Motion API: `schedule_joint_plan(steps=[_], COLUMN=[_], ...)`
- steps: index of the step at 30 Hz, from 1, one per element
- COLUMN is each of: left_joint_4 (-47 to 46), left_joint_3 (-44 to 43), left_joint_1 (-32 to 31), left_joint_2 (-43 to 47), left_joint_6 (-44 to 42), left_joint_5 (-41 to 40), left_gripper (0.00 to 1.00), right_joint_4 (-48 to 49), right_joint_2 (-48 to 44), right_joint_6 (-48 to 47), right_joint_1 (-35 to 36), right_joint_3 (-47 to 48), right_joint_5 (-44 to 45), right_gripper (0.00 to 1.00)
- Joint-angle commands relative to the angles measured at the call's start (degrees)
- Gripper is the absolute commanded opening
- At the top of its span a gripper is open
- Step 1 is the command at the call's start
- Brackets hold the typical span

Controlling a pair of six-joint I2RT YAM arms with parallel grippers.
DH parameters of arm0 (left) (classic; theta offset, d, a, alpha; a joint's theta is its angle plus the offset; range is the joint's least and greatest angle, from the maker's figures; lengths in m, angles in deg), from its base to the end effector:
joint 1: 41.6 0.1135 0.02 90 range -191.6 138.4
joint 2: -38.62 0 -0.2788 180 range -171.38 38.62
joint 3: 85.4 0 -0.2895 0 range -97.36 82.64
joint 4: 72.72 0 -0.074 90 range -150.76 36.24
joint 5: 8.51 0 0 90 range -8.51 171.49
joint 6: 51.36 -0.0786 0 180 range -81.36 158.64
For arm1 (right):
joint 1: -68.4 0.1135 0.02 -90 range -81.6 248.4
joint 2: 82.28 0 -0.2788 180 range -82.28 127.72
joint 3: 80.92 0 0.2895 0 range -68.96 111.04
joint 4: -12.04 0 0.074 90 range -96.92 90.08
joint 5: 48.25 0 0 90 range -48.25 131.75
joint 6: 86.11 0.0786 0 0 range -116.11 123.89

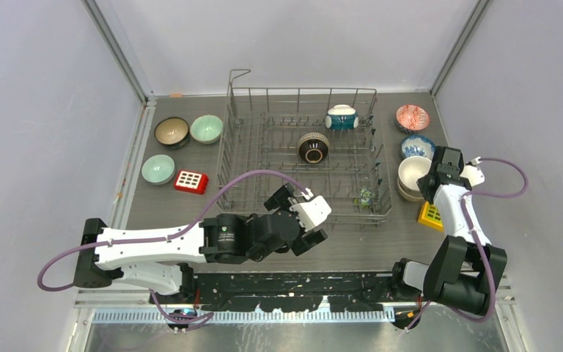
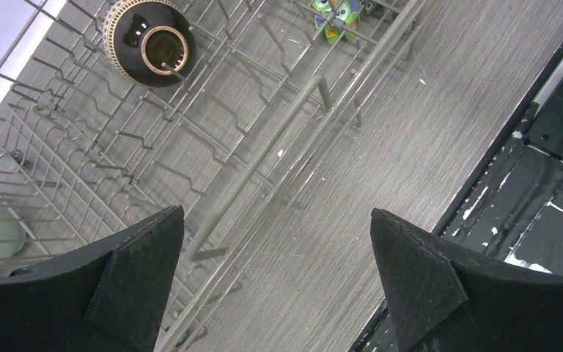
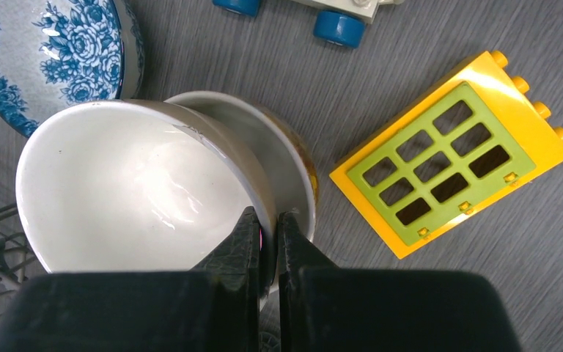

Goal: Unload the bowls from the dish rack
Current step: Place the bowl with the bowl.

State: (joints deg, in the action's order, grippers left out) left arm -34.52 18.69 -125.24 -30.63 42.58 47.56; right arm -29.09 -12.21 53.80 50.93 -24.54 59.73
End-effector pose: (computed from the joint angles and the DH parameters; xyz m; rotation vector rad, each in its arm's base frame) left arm 0.0799 -0.3205 0.3350 1.0230 1.7603 -0.3352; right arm 0.2712 -0.1108 0.1855 1.4700 1.9822 -0.1562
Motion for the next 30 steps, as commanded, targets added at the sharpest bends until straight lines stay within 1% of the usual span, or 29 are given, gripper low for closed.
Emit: schedule_joint_plan(steps=[1, 10, 19, 30], left_joint_4=[-3.50, -2.95, -2.87, -2.76], left_joint_3=[-0.35, 0.13, -0.15, -0.06], left_joint_1=[0.05, 0.01, 0.03, 0.05], left_joint_2=[0.33, 1.31, 0.45, -0.17], left_joint_6=[1.77, 3.64, 4.10, 4.27], left_joint_5=[1.34, 2.31, 3.67, 4.02], left_gripper=[1.00, 1.00, 1.00, 1.00], right_joint_4=[3.02, 1.03, -1.77, -0.85], right_joint_2=[-4.48, -6.54, -7.01, -6.19], right_joint_6=[2.10, 2.50, 2.23, 1.33], right_joint_1=[-0.33, -0.28, -0.34, -0.77], right_joint_3=[0.23, 1.21, 1.21, -0.98], right_joint_5=[-0.22, -0.30, 1.05, 2.29], right_gripper=[0.01, 0.01, 0.01, 0.01])
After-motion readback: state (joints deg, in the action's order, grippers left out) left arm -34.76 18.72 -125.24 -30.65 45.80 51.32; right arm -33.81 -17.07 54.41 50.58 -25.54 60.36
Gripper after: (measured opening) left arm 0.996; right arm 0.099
